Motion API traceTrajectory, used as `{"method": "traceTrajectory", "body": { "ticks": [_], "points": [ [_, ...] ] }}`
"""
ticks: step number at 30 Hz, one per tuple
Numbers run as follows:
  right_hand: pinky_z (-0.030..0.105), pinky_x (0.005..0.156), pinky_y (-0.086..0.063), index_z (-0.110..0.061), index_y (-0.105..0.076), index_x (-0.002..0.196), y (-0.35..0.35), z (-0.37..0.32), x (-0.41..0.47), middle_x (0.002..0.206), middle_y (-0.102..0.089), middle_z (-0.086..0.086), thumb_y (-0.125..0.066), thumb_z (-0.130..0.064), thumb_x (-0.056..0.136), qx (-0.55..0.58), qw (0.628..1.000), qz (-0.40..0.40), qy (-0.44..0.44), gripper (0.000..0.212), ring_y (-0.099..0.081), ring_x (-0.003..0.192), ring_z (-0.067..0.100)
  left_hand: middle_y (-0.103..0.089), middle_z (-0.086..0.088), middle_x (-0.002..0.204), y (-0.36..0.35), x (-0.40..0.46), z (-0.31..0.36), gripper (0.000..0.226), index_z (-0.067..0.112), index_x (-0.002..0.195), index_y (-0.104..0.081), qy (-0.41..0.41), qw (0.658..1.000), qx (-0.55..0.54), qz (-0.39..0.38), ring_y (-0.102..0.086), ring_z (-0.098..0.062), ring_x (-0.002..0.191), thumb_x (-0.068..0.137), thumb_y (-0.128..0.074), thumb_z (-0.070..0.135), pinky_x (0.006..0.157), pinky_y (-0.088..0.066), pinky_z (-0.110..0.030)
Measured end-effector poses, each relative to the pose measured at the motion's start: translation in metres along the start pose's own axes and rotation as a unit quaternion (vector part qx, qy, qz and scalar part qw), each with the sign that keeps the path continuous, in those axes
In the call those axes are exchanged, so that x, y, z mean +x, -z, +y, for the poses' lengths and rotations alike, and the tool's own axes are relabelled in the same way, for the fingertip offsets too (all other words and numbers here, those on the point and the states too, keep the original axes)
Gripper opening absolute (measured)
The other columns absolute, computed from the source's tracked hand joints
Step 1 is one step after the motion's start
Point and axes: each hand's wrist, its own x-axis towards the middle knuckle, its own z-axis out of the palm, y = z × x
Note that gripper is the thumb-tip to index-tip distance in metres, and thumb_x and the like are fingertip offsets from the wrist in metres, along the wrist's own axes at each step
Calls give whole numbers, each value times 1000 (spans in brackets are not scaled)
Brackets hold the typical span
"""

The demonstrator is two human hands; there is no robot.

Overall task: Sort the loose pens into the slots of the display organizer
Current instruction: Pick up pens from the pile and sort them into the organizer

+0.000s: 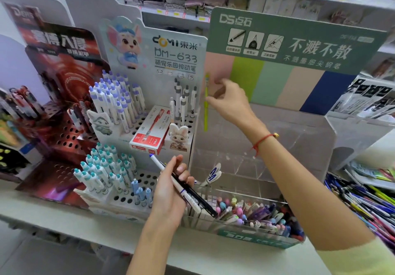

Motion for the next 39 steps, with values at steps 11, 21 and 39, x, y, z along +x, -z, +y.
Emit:
{"method": "traceTrajectory", "body": {
  "ticks": [11,21,39],
  "points": [
    [24,50,-48,-21,-69,99,-6,35,-157,74,-67,6,-55,-34,96,124,961,-247,-16,19,-65,53,15,-69,0,109,-8,-6,-17,43,19,108,-61,-108,988,81,-69,-65,-13,103,97,-30,47,92,-45,-32],
    [16,59,-50,-14,-74,90,36,72,-135,76,-75,3,-76,-11,80,300,947,71,-95,11,-71,70,13,-70,-9,74,7,-5,-17,43,7,82,-63,-102,968,225,51,-68,-11,58,95,-44,43,60,-57,-19],
    [23,51,-40,-15,-60,100,-27,115,-152,63,-53,-12,-50,-37,98,-115,993,-29,-17,24,-53,53,9,-74,-1,103,16,-12,-10,20,14,112,-62,-124,947,297,13,-70,-12,95,93,-56,13,77,-58,-23]
  ]
}}
